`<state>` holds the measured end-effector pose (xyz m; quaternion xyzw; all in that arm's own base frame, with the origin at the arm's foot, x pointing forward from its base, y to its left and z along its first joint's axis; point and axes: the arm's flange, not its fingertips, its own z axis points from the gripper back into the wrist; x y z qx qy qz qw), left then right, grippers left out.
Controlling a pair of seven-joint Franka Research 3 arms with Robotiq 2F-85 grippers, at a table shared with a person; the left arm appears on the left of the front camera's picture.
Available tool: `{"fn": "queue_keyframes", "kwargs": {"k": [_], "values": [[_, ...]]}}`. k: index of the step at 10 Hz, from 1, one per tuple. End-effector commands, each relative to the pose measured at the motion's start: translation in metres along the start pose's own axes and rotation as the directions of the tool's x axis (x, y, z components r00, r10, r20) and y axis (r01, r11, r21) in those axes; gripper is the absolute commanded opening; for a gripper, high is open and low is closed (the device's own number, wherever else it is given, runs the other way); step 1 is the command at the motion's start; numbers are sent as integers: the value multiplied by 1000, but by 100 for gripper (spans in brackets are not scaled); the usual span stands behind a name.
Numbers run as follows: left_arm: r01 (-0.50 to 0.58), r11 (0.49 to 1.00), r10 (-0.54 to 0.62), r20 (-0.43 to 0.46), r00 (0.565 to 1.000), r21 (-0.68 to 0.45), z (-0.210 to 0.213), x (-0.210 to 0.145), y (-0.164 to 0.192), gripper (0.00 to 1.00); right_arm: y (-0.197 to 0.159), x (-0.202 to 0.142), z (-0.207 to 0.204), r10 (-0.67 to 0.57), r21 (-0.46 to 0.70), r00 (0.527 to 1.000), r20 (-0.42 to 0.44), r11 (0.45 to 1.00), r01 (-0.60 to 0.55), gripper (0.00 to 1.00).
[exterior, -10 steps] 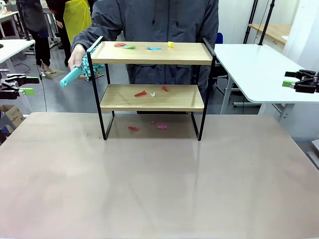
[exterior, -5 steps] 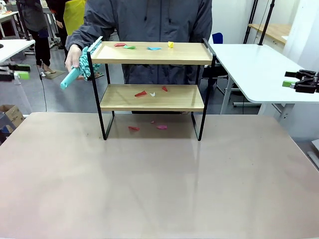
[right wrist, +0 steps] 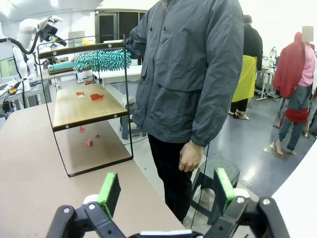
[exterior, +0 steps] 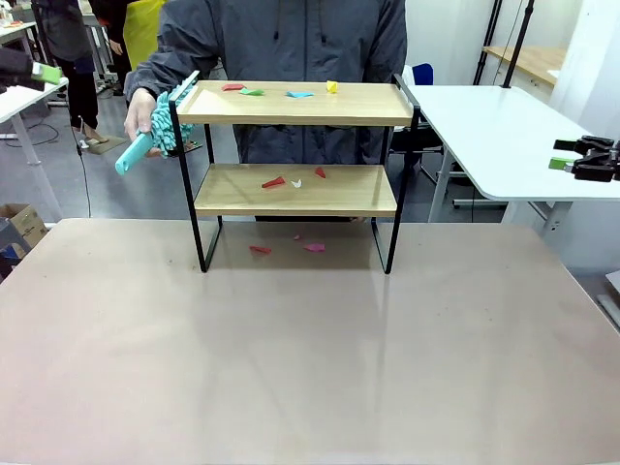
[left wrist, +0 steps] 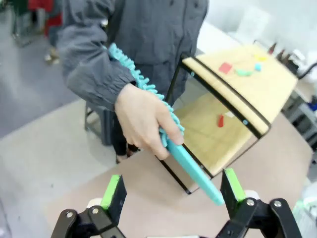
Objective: Clean the shelf.
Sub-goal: Pick up the Duster handed by the human.
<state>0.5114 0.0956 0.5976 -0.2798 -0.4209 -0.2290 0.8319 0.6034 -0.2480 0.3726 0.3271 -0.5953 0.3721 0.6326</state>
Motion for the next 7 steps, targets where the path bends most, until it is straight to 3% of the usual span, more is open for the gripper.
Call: {"fn": "queue_keyframes", "kwargs": {"k": [1,3,5,7], "values": [[-63,992,76,-117,990,110,-7,9,-51,100,0,2,-1,4,5,1000,0,1000,-4,100],[-2,975,55,-231,971,224,-26,13,-92,100,0,2,-1,4,5,1000,0,1000,-4,100],[61,950,45,-329,943,306,-49,10,-107,100,0,2,-1,4,5,1000,0,1000,-4,100],[56,959,22,-271,962,277,-45,14,-107,100,0,2,-1,4,5,1000,0,1000,-4,100]]}}
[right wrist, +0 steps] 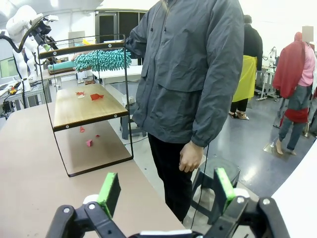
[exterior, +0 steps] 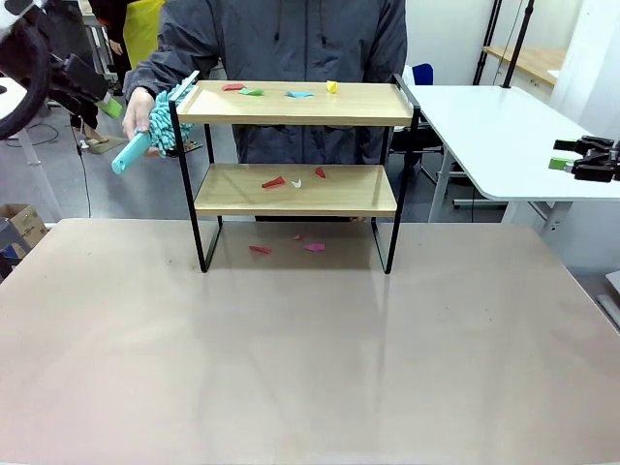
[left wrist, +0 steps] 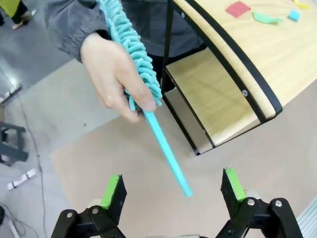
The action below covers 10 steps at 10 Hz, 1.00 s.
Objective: Clean the shelf.
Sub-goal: Pick up the Duster handed by the human.
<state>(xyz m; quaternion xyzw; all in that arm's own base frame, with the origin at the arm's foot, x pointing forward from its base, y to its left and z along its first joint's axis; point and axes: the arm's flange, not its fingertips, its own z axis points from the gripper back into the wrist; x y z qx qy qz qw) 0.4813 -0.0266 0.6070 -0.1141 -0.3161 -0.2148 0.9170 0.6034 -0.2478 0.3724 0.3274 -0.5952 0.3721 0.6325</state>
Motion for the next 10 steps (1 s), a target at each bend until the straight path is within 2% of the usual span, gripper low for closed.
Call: {"fn": "queue_keyframes", "kwargs": {"k": [1,3,4,6,10], "values": [[-7,1000,7,39,999,-3,12,0,8,100,0,2,-1,4,4,1000,0,1000,-4,100],[-4,1000,4,11,1000,-5,4,1,3,100,0,2,-1,4,4,1000,0,1000,-4,100],[-57,991,54,26,998,120,-15,-6,-8,100,0,2,-1,4,4,1000,0,1000,-4,100],[-129,967,106,116,988,218,-22,-10,-14,100,0,2,-1,4,4,1000,0,1000,-4,100],[-172,959,160,69,985,225,-55,-12,-16,100,0,2,-1,4,4,1000,0,1000,-4,100]]}}
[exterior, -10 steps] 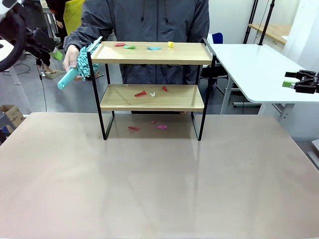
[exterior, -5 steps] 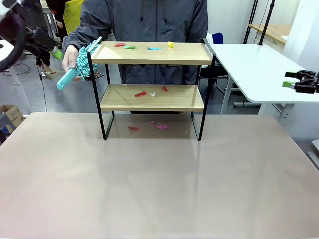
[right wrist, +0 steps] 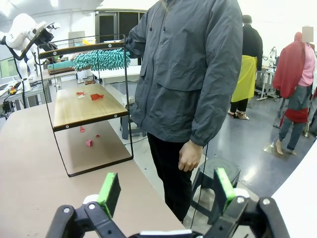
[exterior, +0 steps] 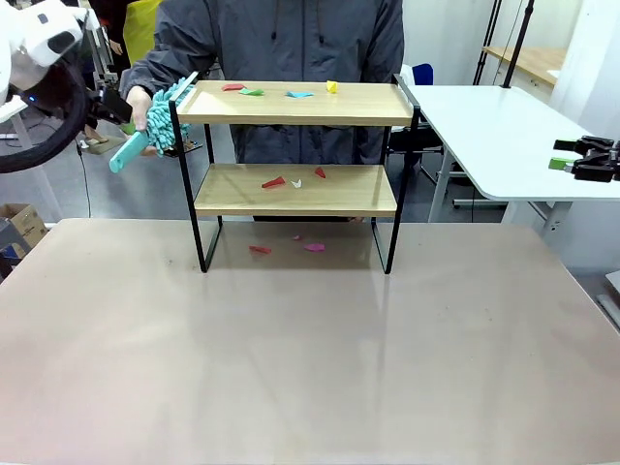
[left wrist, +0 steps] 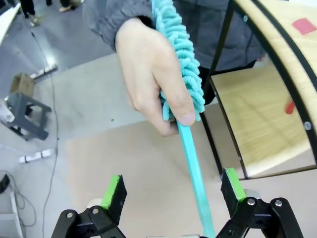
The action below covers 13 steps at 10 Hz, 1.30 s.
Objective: Clean the shelf.
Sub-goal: Pick up the Duster handed by the human.
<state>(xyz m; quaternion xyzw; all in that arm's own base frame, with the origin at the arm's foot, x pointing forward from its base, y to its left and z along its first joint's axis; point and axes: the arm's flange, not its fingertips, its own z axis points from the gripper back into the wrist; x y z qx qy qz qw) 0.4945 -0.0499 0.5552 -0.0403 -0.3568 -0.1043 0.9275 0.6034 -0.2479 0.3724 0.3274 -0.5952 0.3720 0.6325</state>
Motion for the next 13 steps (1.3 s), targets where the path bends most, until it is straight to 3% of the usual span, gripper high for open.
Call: {"fn": "queue_keyframes", "kwargs": {"k": [1,7,10,11,13], "values": [[-20,1000,20,-13,1000,-2,-6,2,-7,100,0,2,-1,4,5,1000,0,1000,-4,100],[-56,998,56,-61,997,-6,-30,-5,-11,100,0,2,-1,4,5,1000,0,1000,-4,100],[-48,999,47,-87,995,-12,-31,-5,-10,15,0,2,-1,4,5,1000,0,1000,-4,100],[-52,999,51,-92,995,-10,-31,-5,-10,0,0,2,-1,4,5,1000,0,1000,-4,100],[-60,998,60,-96,994,2,-29,-5,-9,0,0,2,-1,4,5,1000,0,1000,-4,100]]}}
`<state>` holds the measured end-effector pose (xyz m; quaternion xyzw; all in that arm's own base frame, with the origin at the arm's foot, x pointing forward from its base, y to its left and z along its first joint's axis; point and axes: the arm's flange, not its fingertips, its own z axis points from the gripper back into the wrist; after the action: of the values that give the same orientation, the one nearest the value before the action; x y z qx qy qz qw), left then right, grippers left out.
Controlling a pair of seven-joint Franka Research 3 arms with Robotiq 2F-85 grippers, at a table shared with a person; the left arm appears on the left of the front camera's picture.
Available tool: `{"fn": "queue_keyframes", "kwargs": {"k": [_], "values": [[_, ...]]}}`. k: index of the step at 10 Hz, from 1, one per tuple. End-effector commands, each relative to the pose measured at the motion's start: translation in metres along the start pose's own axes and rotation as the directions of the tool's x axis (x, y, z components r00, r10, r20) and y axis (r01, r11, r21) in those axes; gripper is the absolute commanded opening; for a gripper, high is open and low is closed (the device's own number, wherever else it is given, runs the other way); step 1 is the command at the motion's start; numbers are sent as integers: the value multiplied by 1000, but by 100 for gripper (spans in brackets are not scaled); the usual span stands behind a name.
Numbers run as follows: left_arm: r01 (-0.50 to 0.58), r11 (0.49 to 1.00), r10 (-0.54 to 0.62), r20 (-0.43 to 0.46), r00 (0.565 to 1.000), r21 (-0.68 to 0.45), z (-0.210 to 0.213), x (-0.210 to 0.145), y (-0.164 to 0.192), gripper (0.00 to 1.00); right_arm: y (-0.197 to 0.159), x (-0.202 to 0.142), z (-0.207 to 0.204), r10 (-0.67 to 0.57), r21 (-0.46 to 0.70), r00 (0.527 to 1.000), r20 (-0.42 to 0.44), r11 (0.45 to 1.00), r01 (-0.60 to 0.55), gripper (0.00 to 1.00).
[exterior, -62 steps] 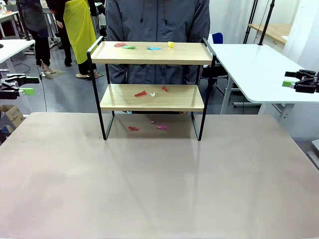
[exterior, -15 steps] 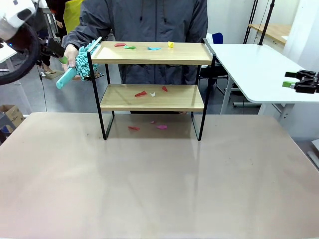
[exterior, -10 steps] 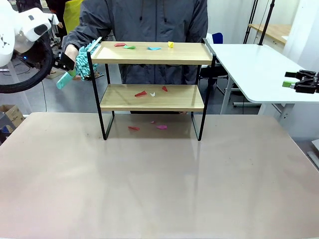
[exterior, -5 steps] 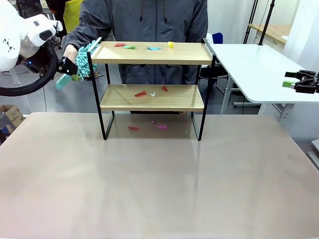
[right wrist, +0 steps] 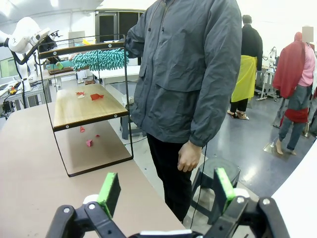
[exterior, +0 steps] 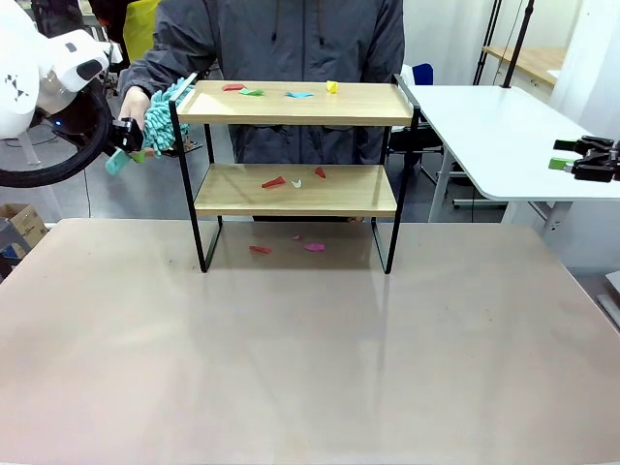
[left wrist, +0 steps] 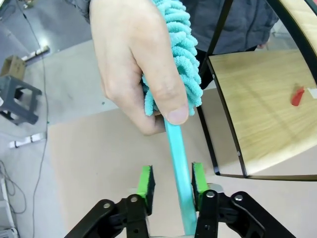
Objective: Clean the shelf.
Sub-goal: Pick up the Duster handed by the human.
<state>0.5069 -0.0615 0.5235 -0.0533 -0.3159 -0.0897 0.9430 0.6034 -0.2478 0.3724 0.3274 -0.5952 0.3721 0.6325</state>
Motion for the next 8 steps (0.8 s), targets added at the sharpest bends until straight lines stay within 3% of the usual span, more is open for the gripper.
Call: {"fn": "queue_keyframes", "kwargs": {"k": [1,2,8], "values": [[-24,999,25,-16,1000,22,7,5,0,5,0,2,-1,4,4,1000,0,1000,-4,100],[-37,999,38,-24,999,21,8,4,0,0,0,2,-1,4,4,1000,0,1000,-4,100],[-86,994,86,7,996,69,9,5,9,0,0,2,-1,4,4,1000,0,1000,-4,100]]}}
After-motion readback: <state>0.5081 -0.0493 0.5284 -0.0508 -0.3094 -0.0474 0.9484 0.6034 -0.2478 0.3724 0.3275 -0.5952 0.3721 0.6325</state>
